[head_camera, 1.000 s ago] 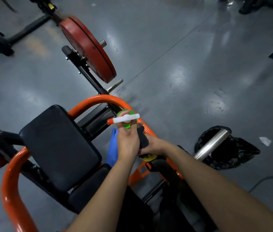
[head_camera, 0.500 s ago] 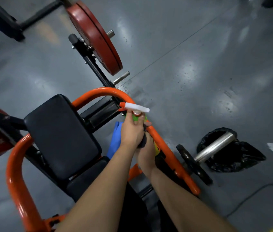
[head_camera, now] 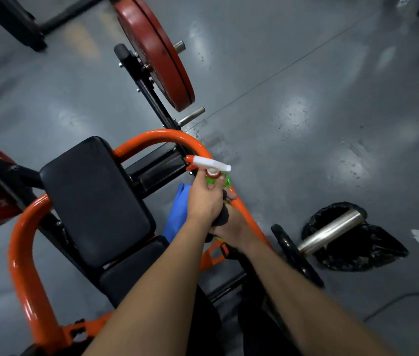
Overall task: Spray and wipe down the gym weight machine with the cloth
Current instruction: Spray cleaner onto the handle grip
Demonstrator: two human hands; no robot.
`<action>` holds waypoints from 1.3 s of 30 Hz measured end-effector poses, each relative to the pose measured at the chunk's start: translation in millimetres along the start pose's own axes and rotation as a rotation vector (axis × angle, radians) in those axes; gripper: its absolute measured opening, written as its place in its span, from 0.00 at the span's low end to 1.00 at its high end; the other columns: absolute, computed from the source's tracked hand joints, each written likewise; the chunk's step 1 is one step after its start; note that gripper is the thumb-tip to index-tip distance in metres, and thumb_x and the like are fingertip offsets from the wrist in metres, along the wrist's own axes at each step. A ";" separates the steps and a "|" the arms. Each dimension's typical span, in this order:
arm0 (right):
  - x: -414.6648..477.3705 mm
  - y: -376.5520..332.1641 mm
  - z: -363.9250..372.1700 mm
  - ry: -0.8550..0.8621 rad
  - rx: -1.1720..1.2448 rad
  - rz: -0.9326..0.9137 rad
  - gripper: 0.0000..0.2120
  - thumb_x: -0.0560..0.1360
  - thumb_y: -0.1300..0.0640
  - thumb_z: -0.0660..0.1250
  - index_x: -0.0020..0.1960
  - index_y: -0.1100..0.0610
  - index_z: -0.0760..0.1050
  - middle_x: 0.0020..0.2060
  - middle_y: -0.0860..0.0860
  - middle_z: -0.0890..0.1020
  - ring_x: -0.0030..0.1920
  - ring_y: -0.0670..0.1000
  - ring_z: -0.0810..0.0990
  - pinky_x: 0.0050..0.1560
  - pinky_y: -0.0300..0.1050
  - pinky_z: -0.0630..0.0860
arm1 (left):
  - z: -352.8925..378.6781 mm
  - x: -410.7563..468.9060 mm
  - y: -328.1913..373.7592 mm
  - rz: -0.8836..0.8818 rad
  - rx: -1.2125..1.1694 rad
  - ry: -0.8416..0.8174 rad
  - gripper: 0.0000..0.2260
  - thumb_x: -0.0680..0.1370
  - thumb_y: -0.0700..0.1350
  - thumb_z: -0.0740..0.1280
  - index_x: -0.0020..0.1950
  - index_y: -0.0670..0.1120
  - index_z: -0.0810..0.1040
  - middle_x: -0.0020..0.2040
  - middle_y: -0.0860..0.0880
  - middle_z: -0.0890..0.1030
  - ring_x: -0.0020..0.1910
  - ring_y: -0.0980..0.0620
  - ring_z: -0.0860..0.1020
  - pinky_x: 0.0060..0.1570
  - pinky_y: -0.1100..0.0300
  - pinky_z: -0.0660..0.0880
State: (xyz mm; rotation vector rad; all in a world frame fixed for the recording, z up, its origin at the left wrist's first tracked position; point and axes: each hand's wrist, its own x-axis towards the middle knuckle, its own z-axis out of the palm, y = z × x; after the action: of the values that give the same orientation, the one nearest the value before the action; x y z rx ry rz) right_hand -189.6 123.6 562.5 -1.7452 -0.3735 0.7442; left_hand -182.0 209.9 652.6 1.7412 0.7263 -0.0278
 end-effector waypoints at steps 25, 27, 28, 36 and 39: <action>-20.7 -12.8 40.4 0.476 0.332 -0.017 0.13 0.66 0.48 0.68 0.46 0.54 0.79 0.38 0.39 0.84 0.41 0.36 0.81 0.42 0.31 0.73 | 3.9 12.1 -9.0 0.003 0.086 0.079 0.11 0.83 0.50 0.65 0.65 0.52 0.73 0.38 0.47 0.82 0.37 0.50 0.83 0.45 0.56 0.80; -19.9 -23.3 56.3 0.648 0.287 0.061 0.13 0.68 0.45 0.65 0.44 0.53 0.79 0.38 0.44 0.84 0.42 0.42 0.82 0.42 0.41 0.77 | 3.2 13.2 -8.3 -0.002 0.130 0.057 0.13 0.82 0.52 0.65 0.66 0.53 0.73 0.43 0.45 0.84 0.43 0.47 0.84 0.50 0.51 0.80; -20.2 -22.6 55.0 0.651 0.233 0.072 0.12 0.69 0.45 0.65 0.44 0.53 0.79 0.38 0.46 0.83 0.43 0.46 0.83 0.42 0.47 0.78 | 3.0 12.6 -7.4 -0.007 0.142 0.049 0.13 0.82 0.53 0.65 0.65 0.53 0.74 0.43 0.44 0.84 0.44 0.46 0.84 0.51 0.49 0.80; 29.3 -13.4 -47.8 -0.440 -0.334 0.225 0.33 0.66 0.51 0.80 0.69 0.56 0.75 0.64 0.55 0.80 0.65 0.54 0.78 0.67 0.48 0.74 | 2.9 10.4 -3.2 -0.054 0.156 0.053 0.15 0.80 0.55 0.65 0.66 0.53 0.73 0.46 0.42 0.85 0.47 0.42 0.84 0.54 0.45 0.80; 35.5 -11.7 -54.5 -0.602 -0.467 0.218 0.26 0.71 0.52 0.79 0.66 0.55 0.77 0.59 0.52 0.82 0.60 0.53 0.79 0.66 0.49 0.75 | 3.4 8.4 -0.4 -0.062 0.146 0.055 0.15 0.81 0.54 0.65 0.65 0.52 0.74 0.46 0.42 0.85 0.47 0.42 0.84 0.54 0.44 0.80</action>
State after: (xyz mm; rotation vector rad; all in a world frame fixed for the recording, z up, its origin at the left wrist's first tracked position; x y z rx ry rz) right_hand -126.0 107.9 571.6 -1.9849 -0.8236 1.4365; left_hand -174.2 210.7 647.9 1.8640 0.8367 -0.0773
